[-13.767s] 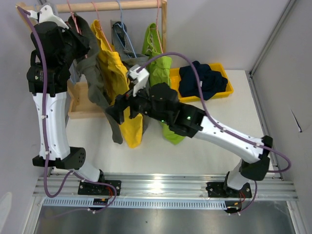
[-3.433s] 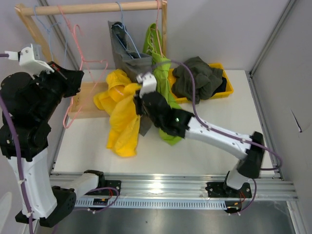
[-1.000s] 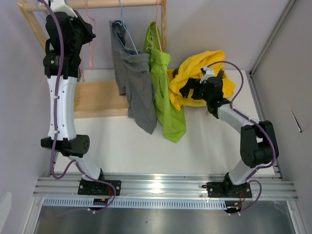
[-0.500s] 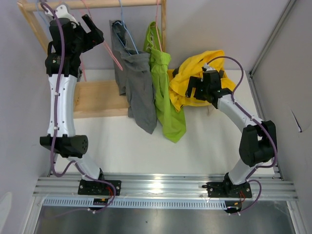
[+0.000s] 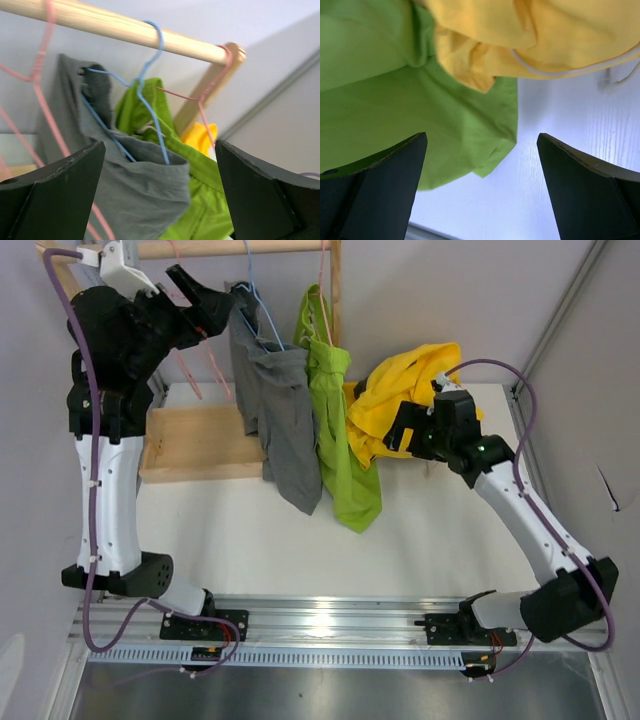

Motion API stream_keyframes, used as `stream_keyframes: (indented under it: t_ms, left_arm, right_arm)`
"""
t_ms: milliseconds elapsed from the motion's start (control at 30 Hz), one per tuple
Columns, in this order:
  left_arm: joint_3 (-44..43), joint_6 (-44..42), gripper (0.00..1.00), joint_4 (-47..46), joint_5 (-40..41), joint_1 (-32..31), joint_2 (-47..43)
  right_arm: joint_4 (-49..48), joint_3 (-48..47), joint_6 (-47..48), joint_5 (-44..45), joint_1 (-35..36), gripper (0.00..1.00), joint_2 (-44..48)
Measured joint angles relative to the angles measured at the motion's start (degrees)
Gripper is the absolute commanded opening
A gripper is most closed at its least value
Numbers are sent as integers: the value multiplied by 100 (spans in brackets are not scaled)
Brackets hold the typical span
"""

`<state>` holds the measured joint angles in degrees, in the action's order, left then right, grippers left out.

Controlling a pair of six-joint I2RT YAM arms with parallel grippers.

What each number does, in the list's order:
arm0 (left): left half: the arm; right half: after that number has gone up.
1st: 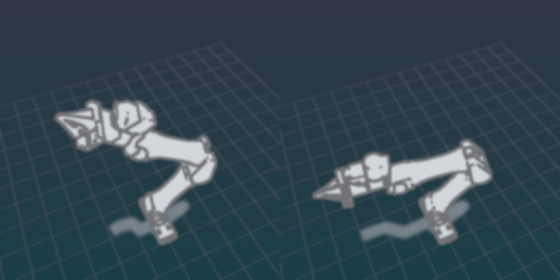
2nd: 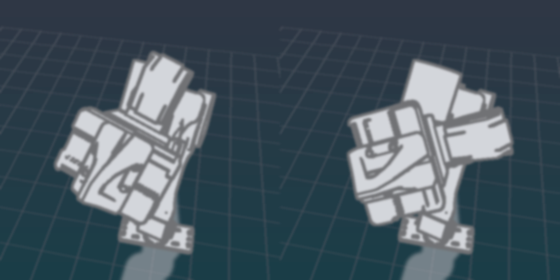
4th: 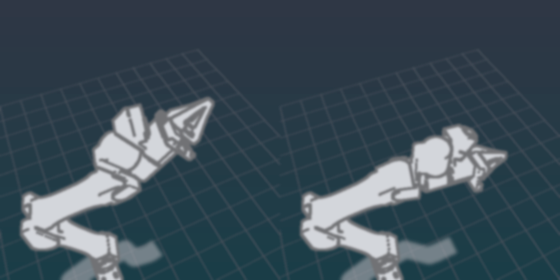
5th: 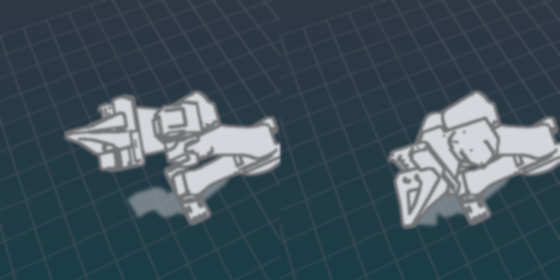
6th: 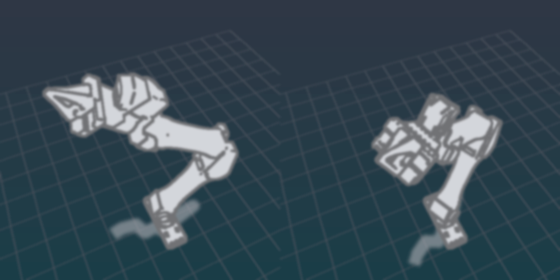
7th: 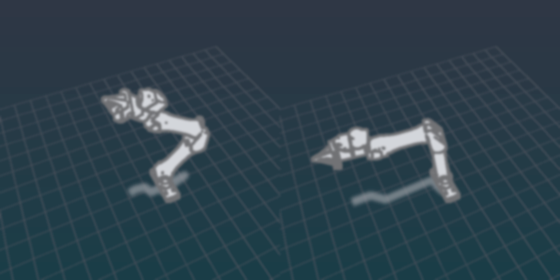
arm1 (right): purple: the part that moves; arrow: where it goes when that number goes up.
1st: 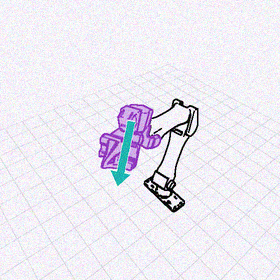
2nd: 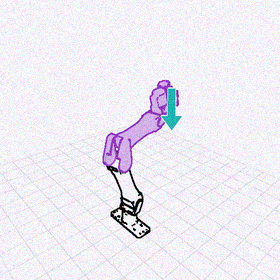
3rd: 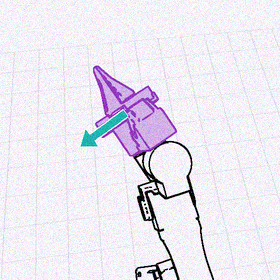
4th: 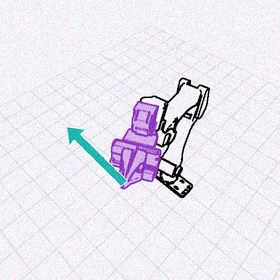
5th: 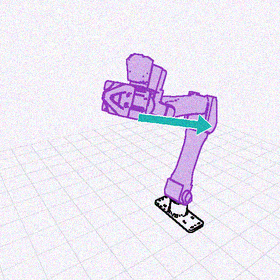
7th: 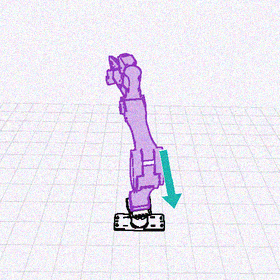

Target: Remove the shorts from the hanger

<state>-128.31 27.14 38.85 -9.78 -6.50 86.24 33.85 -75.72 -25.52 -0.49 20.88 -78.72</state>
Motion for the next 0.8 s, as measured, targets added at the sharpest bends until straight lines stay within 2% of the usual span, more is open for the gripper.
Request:
stream_keyframes:
  t_ms: [267,567,700,800]
  left_arm:
    - [7,101,95,-90,-31,-542,597]
    - [-22,216,93,-103,210,-706,1499]
    - [-313,289,90,-149,234,-743,1880]
    - [-442,313,84,-201,243,-787,2070]
  right_arm:
    - [234,50,-61,138,96,99,962]
    - [553,50,-11,184,35,99,1261]
    - [573,50,37,181,-20,99,1318]
    - [551,83,76,177,-50,99,1353]
